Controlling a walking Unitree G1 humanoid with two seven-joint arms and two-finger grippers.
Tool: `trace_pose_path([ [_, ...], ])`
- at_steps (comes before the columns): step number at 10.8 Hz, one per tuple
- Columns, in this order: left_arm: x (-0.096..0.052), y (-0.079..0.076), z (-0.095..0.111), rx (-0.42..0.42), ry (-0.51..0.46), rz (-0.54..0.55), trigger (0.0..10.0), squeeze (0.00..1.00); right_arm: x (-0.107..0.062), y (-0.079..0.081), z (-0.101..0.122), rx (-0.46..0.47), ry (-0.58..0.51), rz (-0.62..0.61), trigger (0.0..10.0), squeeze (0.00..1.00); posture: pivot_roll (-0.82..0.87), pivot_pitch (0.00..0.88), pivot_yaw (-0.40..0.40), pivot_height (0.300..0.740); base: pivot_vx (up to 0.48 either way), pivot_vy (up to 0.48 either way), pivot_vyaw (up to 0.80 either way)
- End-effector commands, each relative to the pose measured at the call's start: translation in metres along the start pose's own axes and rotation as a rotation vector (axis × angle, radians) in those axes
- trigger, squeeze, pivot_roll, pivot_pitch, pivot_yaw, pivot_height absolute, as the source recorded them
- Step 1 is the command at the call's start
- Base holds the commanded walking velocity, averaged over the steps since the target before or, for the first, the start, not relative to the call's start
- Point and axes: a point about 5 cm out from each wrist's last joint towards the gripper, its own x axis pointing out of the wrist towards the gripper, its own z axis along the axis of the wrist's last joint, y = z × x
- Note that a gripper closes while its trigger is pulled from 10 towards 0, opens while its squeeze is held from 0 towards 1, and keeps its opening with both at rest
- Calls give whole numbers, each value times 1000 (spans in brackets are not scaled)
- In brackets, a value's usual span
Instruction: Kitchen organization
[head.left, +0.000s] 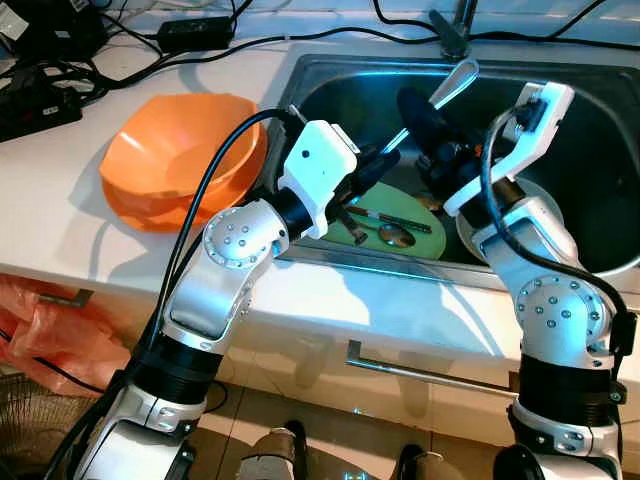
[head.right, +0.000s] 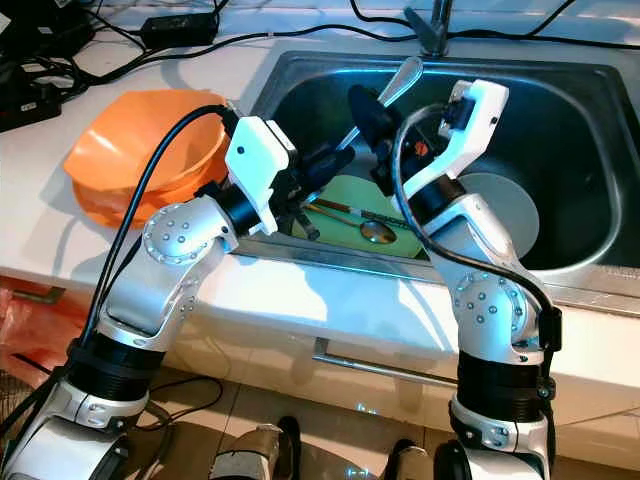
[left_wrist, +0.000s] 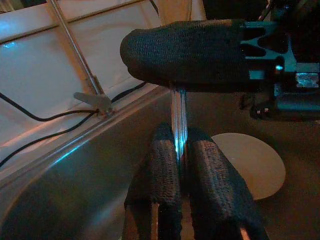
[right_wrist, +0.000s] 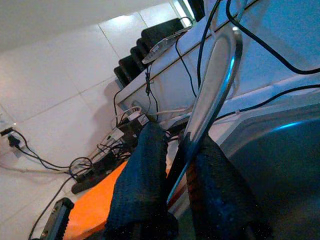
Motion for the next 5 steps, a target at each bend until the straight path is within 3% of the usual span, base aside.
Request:
trace_pose_path([
  [1, -3, 1, 5, 11, -24, -4, 3294, 239, -1, -6, -1, 40, 2, -45, 0, 0, 111, 198, 126, 740, 0, 0, 0],
  [2, -3, 2, 4, 14, -22, -2, 3569, 396, -1, -6, -2, 60, 2, -48, 0, 0, 110, 198, 126, 740, 0, 0, 0],
  [3, -2, 2, 4, 14, -22, -2, 3765, 404, -1, -6, -2, 69, 1, -49, 0, 0, 110, 198, 126, 740, 0, 0, 0],
  [4, -2, 1, 4, 14, -22, -6, 5647, 1000, -2, -7, -4, 108, 1, -53, 0, 0, 108, 198, 126, 740, 0, 0, 0],
  [5, -2, 0, 4, 14, -21, -6, 6667, 1000, -3, -7, -4, 115, 7, -52, 0, 0, 109, 199, 126, 740, 0, 0, 0],
])
